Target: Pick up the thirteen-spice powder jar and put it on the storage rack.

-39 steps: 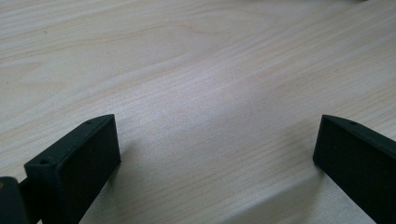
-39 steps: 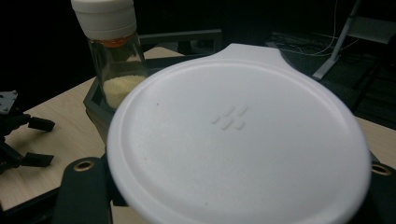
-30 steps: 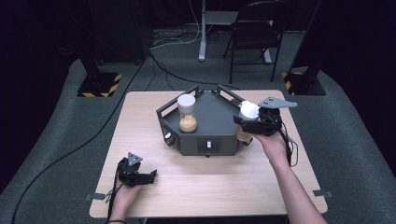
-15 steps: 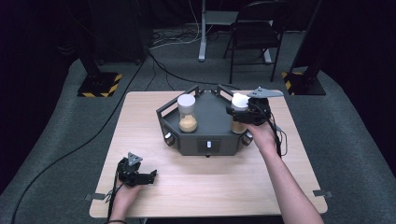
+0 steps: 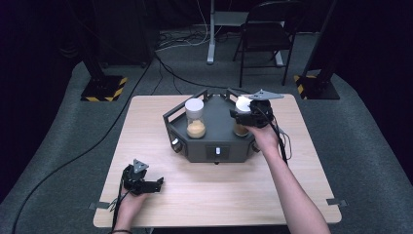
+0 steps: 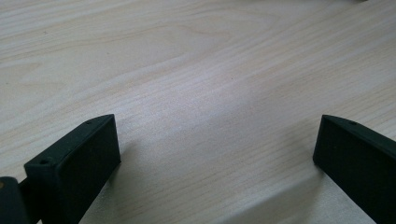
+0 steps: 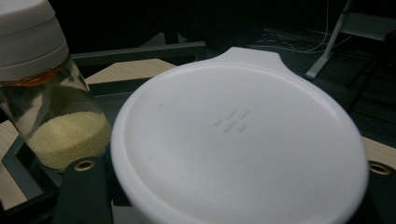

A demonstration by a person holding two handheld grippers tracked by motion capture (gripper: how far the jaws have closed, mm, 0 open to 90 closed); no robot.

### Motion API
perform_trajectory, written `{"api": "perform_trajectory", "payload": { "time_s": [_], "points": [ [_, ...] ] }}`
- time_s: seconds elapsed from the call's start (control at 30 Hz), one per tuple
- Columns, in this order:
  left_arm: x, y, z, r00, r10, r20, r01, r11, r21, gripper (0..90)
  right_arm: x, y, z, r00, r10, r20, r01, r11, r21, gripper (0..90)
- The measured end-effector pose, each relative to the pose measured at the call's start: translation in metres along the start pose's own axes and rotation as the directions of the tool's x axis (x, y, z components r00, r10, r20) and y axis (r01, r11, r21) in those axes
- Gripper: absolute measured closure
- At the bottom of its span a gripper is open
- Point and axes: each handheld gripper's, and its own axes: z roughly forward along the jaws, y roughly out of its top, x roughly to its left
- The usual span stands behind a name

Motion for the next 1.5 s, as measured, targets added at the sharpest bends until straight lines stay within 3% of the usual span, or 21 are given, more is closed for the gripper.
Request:
{"api": "perform_trajectory", "payload": {
  "time_s": [0.2,0.37,0.57,0.7,1.0,1.5],
  "points": [
    [0.000,0.000,0.000,1.0000,0.000,0.000,0.000,1.0000,0.000,0.0,0.000,0.001,0.001,1.0000,-0.007,-0.005,0.007,1.000,0.003,28.1],
    [0.000,0.000,0.000,1.0000,0.000,0.000,0.000,1.0000,0.000,0.0,0.001,0.003,0.000,0.9999,0.016,0.002,-0.016,1.000,0.005,18.6],
    [0.000,0.000,0.000,1.0000,0.000,0.000,0.000,1.0000,0.000,0.0,0.005,0.005,-0.013,0.9998,0.010,0.016,-0.010,1.000,0.005,10.4],
    [0.000,0.000,0.000,1.0000,0.000,0.000,0.000,1.0000,0.000,0.0,0.003,0.001,-0.024,0.9999,0.010,-0.002,-0.010,1.000,-0.003,6.0],
    [0.000,0.000,0.000,1.0000,0.000,-0.001,0.000,1.0000,0.000,0.0,-0.005,-0.025,-0.053,0.9996,0.019,-0.021,-0.019,1.000,-0.017,0.0],
    [0.000,0.000,0.000,1.0000,-0.001,-0.001,0.001,1.0000,0.000,0.0,-0.008,-0.079,-0.093,0.9997,0.025,-0.007,-0.025,0.999,-0.036,0.0]
  ]
}}
